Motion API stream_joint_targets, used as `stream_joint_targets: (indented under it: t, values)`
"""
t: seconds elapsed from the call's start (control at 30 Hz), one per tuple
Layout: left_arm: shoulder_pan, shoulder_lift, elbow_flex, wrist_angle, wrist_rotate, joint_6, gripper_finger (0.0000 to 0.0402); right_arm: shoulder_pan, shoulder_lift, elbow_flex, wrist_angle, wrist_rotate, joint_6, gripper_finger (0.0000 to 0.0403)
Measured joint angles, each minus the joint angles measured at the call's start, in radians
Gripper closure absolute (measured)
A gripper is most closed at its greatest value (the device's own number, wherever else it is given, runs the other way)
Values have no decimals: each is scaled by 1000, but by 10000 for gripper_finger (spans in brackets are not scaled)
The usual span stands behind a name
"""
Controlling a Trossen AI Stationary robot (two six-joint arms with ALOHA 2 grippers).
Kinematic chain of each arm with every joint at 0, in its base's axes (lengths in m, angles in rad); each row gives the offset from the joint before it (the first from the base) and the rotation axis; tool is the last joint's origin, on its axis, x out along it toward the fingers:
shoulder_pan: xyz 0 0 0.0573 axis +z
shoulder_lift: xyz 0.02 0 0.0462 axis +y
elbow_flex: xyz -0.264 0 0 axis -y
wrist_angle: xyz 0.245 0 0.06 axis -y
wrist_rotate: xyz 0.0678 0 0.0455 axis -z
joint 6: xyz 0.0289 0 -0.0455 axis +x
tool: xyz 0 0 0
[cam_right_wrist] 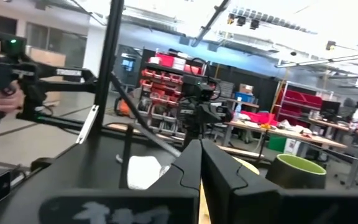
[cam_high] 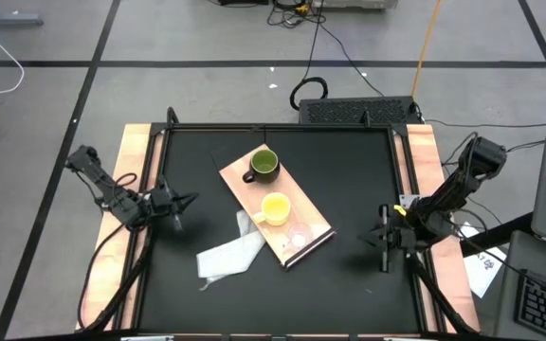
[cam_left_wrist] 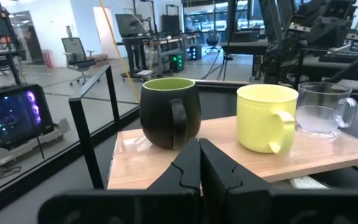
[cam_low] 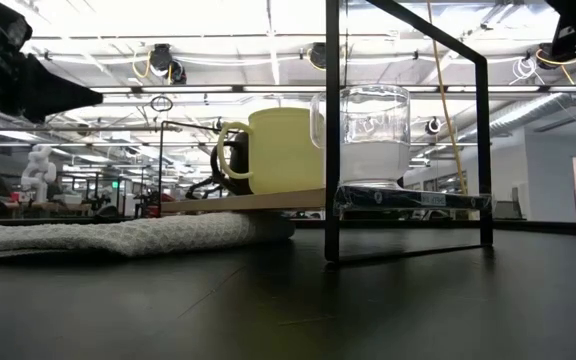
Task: Stack small to large cups/mugs on shelf
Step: Adjust all the mugs
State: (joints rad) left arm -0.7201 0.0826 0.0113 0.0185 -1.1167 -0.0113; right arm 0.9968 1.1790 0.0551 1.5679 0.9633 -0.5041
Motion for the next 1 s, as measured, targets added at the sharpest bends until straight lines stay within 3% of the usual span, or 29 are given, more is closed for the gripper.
stream_joint_targets:
  t: [0.27,0.43,0.63,0.77,1.0]
  values:
    - [35,0,0,4,26,7,401,-28,-115,-32,-8,0,-41,403]
    - [48,0,1,8,54,6,401,-28,-246,-27,-131,-1,-87,403]
    - [52,1,1,13,94,2,401,-28,-434,27,-524,-11,-33,403]
    - [52,2,1,18,125,7,401,-41,-562,71,-822,-154,69,403]
    - [52,2,1,21,150,34,401,-114,-694,141,-1169,-286,242,403]
